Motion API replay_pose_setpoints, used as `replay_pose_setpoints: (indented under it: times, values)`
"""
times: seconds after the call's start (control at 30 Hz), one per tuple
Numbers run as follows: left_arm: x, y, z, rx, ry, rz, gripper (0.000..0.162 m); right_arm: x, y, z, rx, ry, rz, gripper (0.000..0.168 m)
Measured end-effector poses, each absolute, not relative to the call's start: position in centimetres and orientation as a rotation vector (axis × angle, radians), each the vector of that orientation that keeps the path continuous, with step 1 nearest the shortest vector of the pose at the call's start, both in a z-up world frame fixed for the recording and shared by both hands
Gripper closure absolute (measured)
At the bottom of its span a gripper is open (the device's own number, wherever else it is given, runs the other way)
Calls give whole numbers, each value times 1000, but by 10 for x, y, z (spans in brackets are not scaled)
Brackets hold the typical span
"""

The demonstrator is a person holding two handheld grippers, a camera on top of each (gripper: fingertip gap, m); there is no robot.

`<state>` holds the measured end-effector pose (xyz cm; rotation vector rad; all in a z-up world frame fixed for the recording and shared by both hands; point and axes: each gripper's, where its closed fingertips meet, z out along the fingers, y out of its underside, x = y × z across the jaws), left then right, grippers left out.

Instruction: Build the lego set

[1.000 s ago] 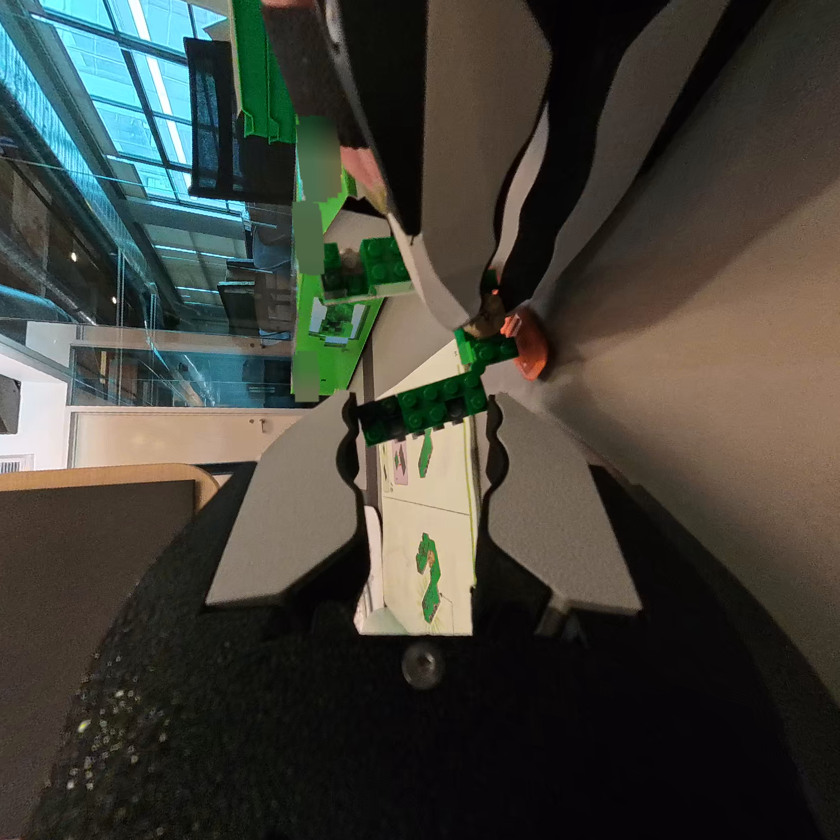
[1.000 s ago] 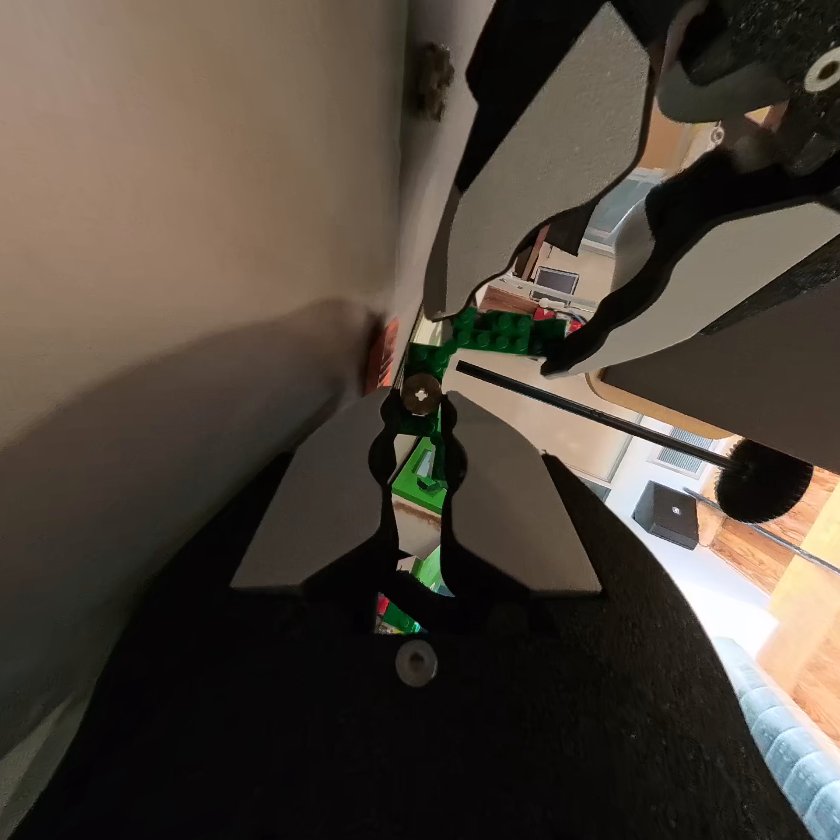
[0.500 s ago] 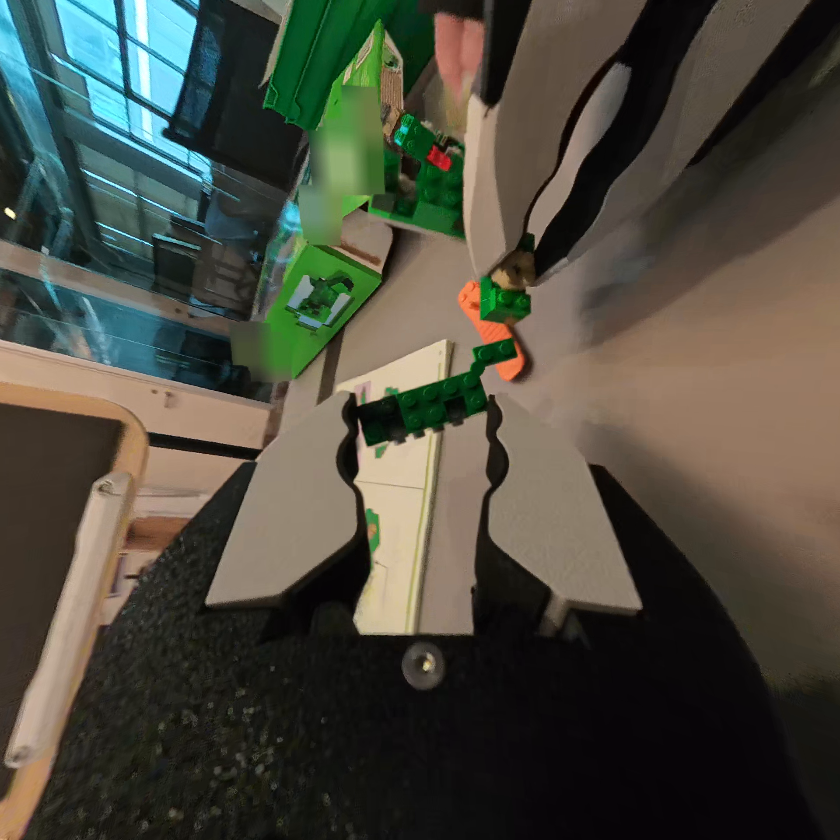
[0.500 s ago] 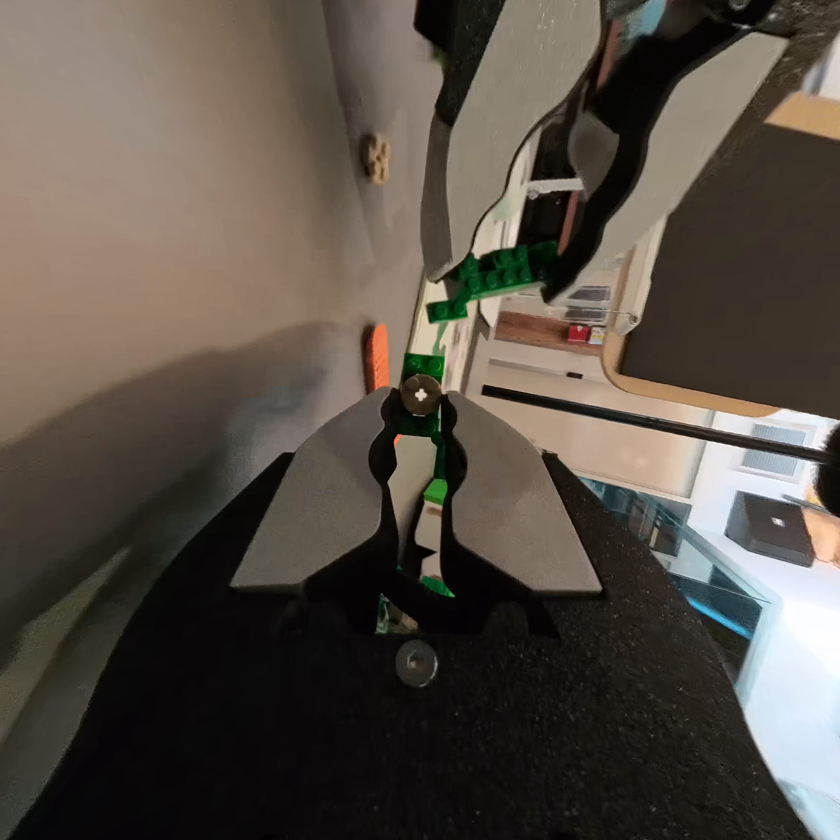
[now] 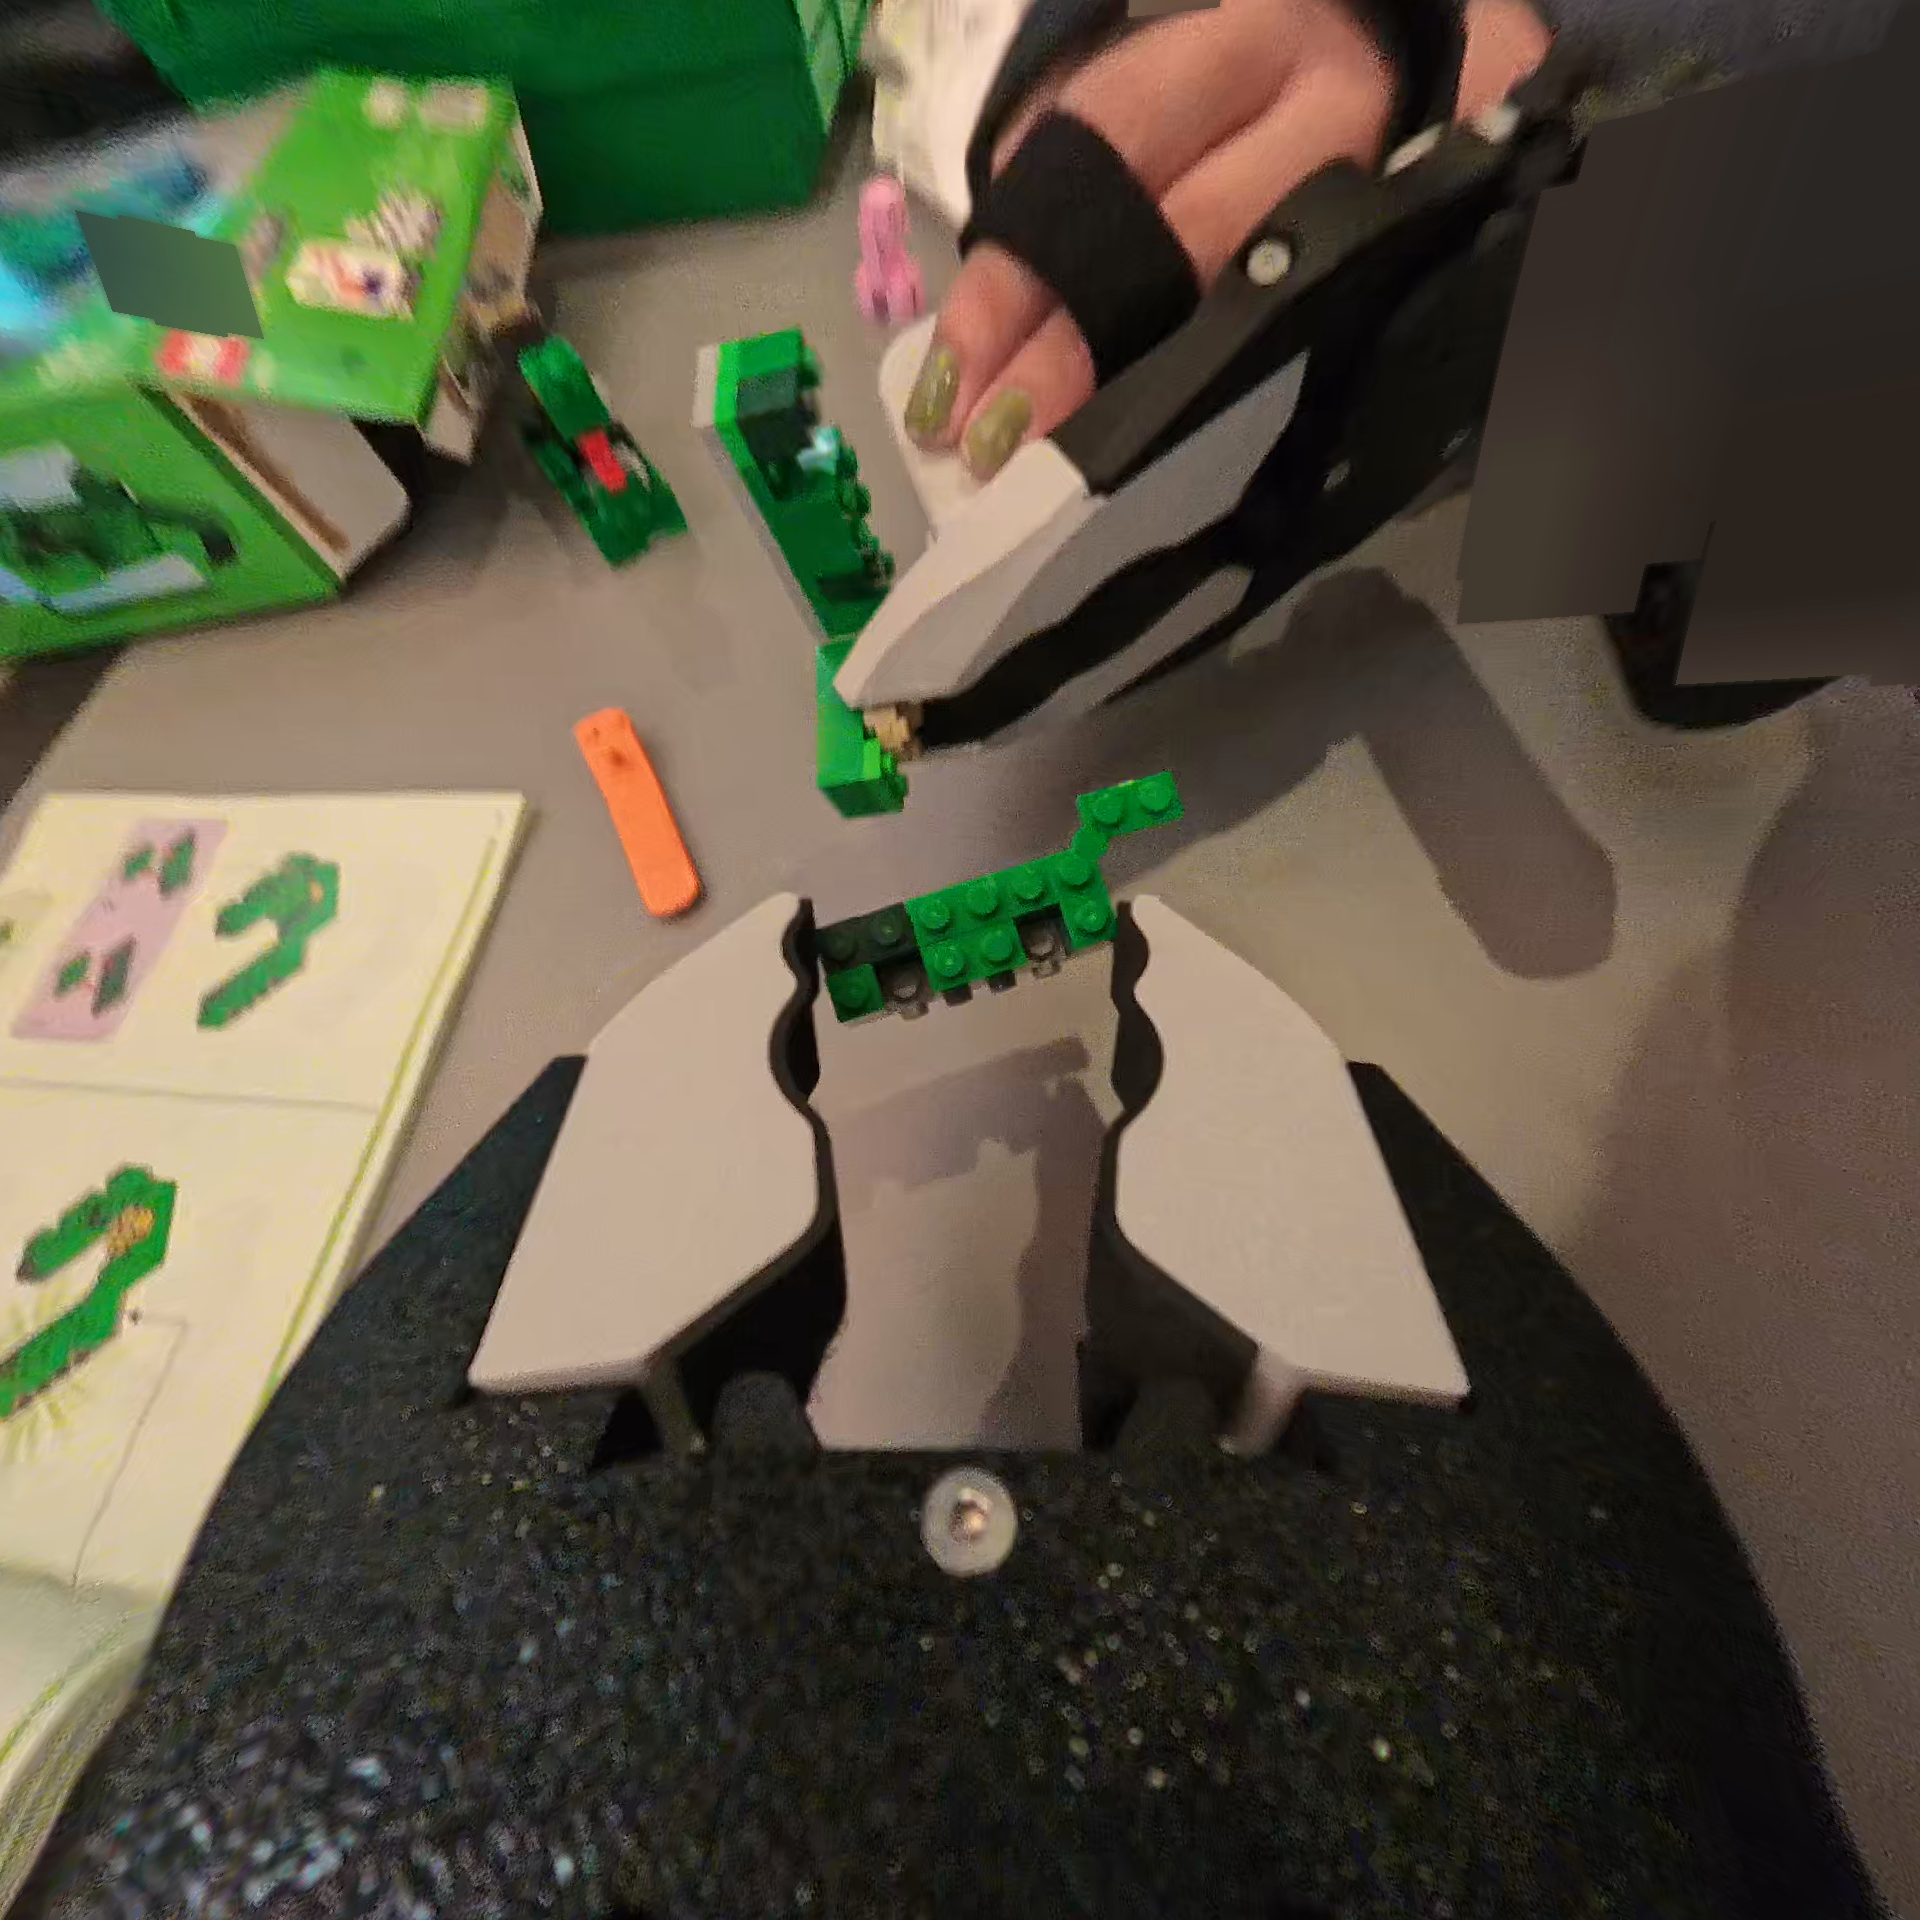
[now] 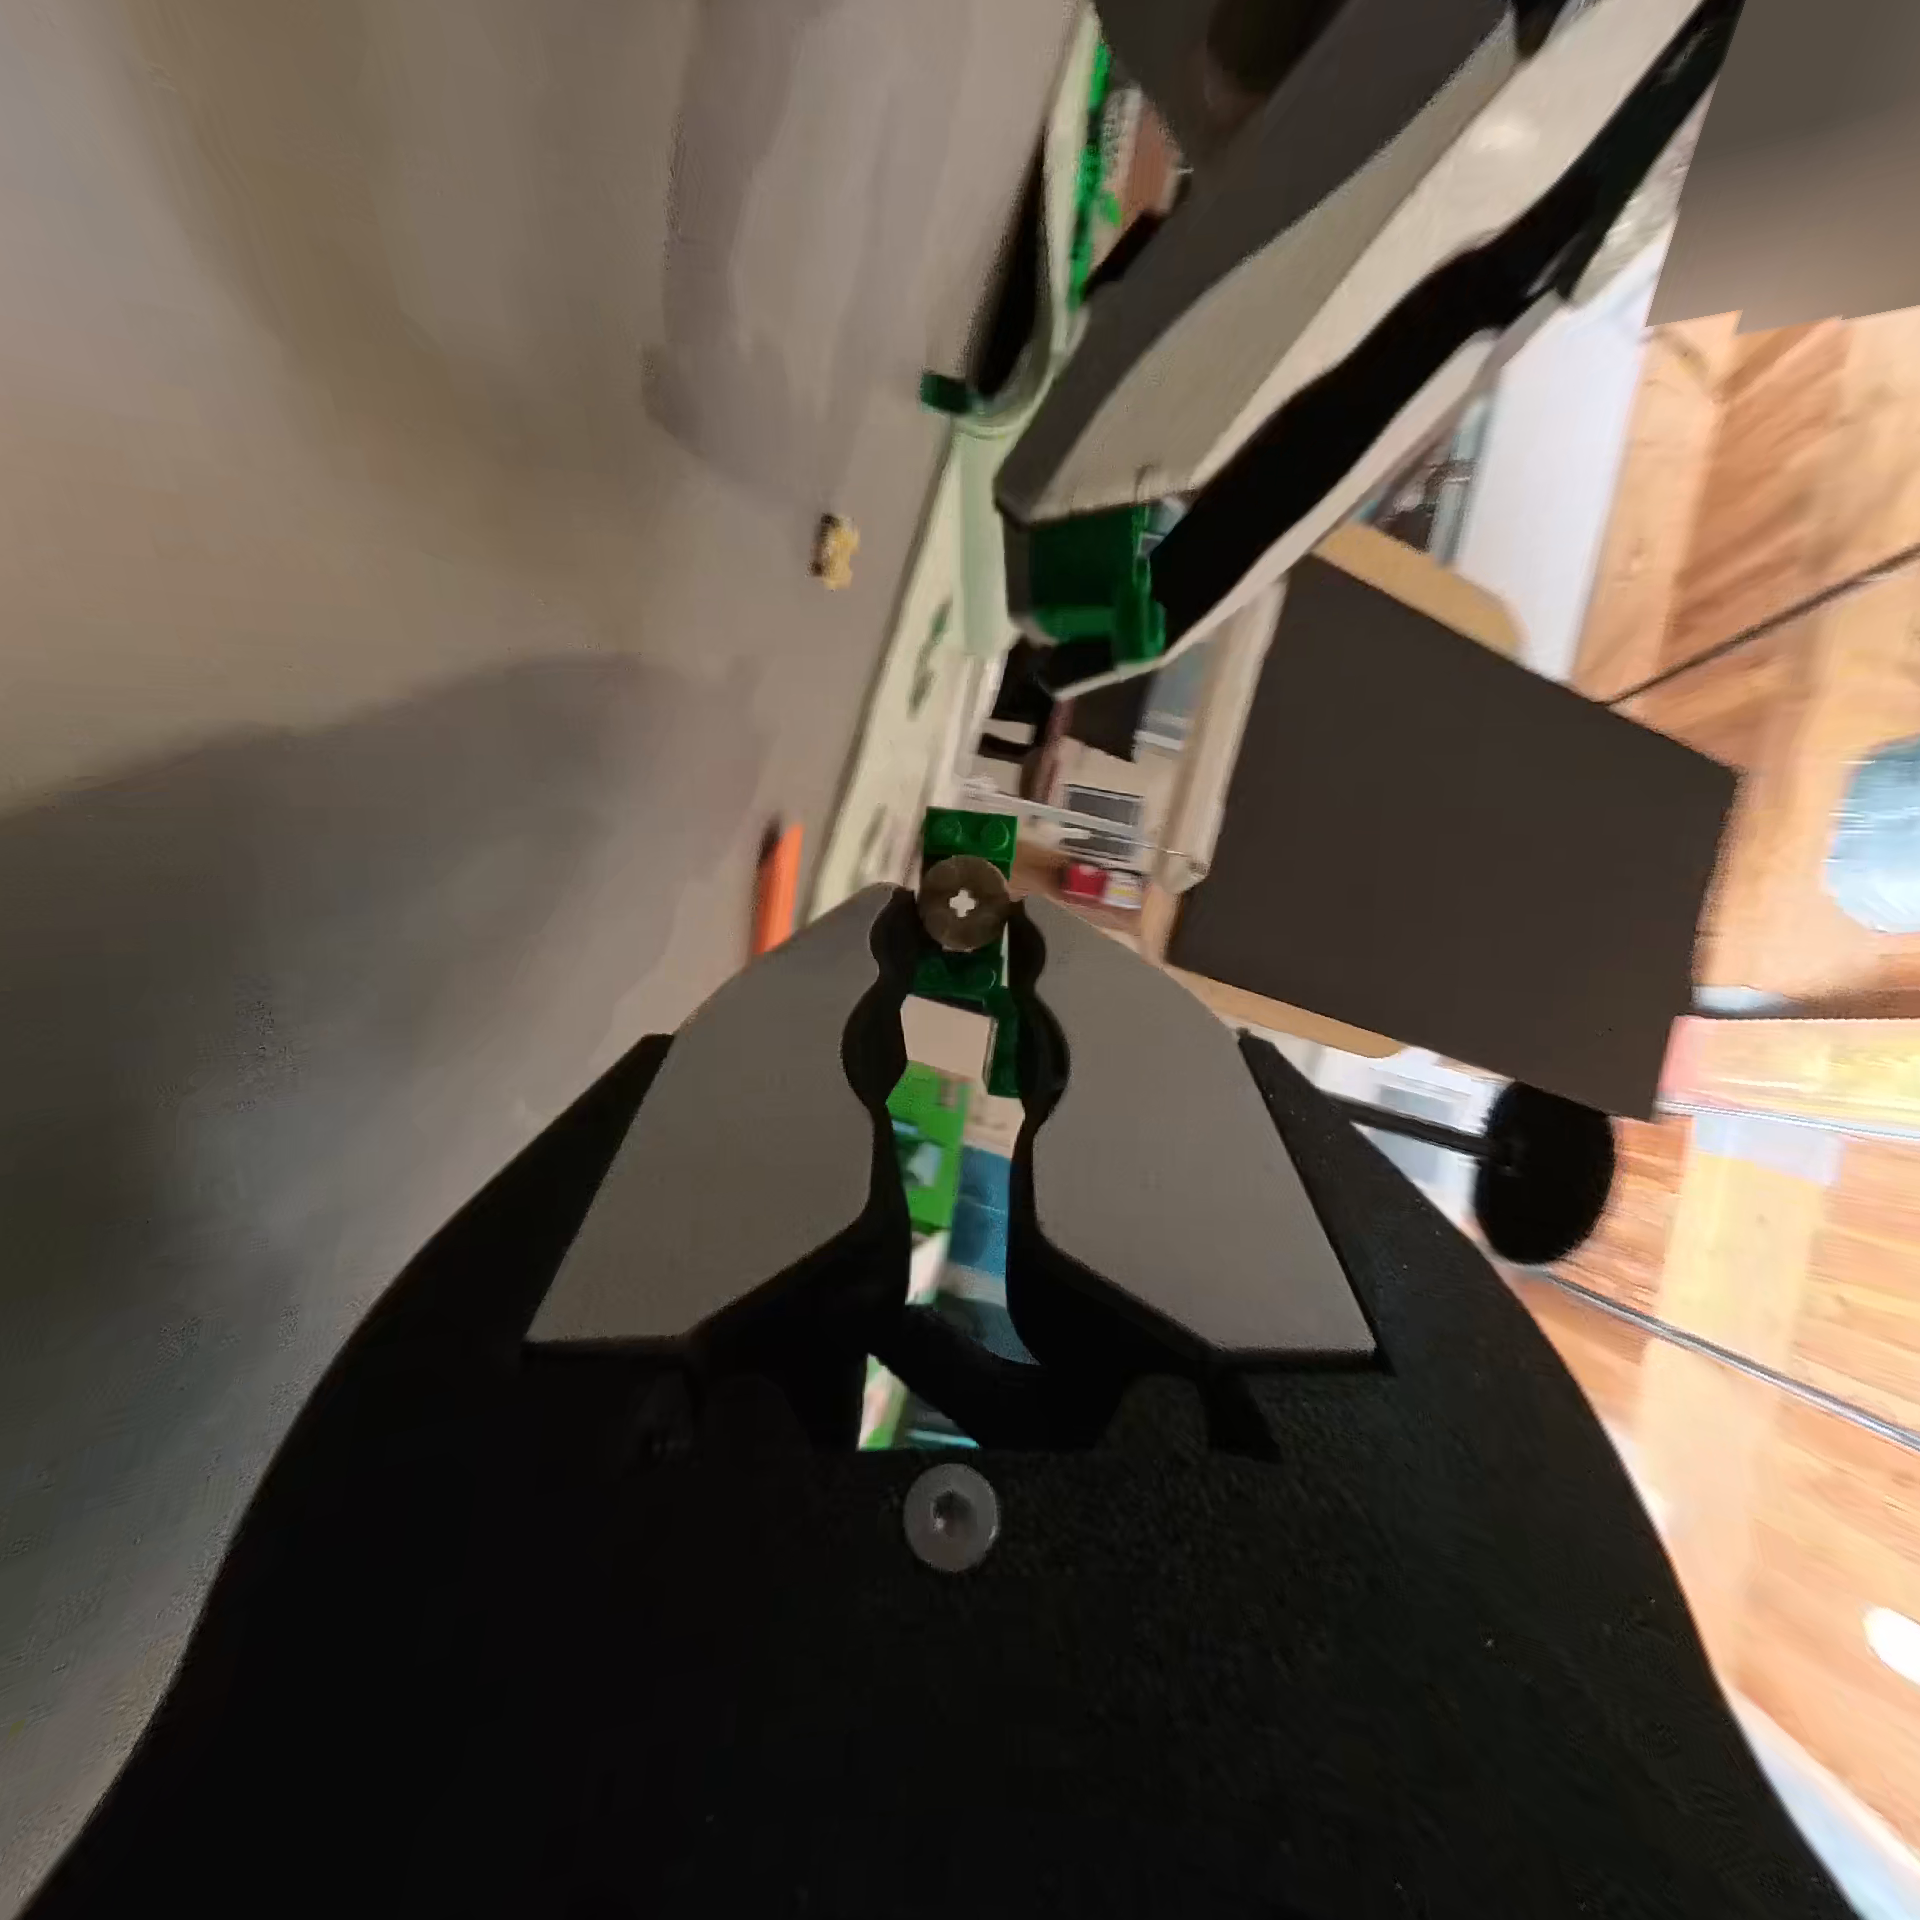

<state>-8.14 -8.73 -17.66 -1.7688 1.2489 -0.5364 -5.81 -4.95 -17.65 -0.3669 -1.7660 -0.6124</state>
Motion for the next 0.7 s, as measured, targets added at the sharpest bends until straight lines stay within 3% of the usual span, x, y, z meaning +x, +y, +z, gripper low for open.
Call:
replay_pose_setpoints:
  times: [0.3, 0.7]
  values:
    - [-93, -105, -184, -1871, 1127, -655, 108, -65, -65, -199, -440, -1984, -514, 152]
    - [-106, -101, -186, -1911, 1073, -558, 108, -72, -73, -215, -166, -2023, -617, 152]
